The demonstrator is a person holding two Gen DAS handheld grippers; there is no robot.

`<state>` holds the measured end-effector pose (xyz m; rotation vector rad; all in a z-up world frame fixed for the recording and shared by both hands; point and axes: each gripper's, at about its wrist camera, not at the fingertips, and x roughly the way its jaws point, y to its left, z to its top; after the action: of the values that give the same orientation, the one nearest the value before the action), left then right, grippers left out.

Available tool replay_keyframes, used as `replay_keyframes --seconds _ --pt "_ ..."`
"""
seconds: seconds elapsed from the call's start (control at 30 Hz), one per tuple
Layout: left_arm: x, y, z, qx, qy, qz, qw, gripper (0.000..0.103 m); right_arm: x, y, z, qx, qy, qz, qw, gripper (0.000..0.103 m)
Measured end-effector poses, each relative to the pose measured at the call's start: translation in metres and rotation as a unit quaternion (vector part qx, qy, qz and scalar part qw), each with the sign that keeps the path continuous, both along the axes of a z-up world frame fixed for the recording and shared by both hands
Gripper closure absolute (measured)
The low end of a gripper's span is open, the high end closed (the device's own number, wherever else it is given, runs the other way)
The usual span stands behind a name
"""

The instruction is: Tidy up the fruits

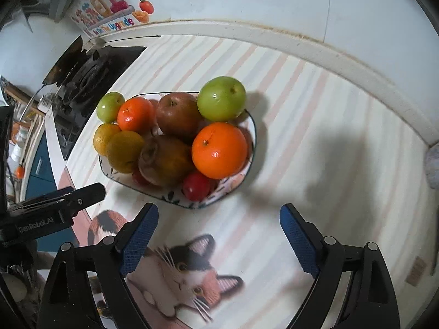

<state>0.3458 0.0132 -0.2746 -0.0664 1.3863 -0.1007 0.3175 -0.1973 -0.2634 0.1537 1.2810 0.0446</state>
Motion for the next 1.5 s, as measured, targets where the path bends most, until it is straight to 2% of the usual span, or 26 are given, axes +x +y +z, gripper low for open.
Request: replay_keyframes --seconds 0.1,0.57,0.87,1.13,1.5 --pt "-0.016 0.001 0.011 0.023 -0.017 0.003 0.9996 0.014 -0.010 -0.001 0.016 -0.017 -0.010 0.006 1.000 0.008" --pt "-0.066 -0.006 0.088 0.056 -0.112 0.017 0.9920 0.014 -0.057 -0.006 0.090 -0.050 -0.062 0.017 0.997 0.008" --pt "-0.121 -0.002 0.153 0.049 -0.179 0.004 0.9826 0.014 -0.125 0.002 0.160 -0.044 -0.112 0.013 0.993 0.008" --pt "-0.179 0.006 0.204 0.038 -0.220 -0.007 0.9747 0.014 -0.184 0.002 0.216 -0.042 -0.148 0.013 0.988 0.008" --pt "-0.232 0.012 0.240 0.023 -0.245 -0.009 0.9692 0.014 -0.239 0.013 0.271 -0.042 -0.184 0.024 0.982 0.008"
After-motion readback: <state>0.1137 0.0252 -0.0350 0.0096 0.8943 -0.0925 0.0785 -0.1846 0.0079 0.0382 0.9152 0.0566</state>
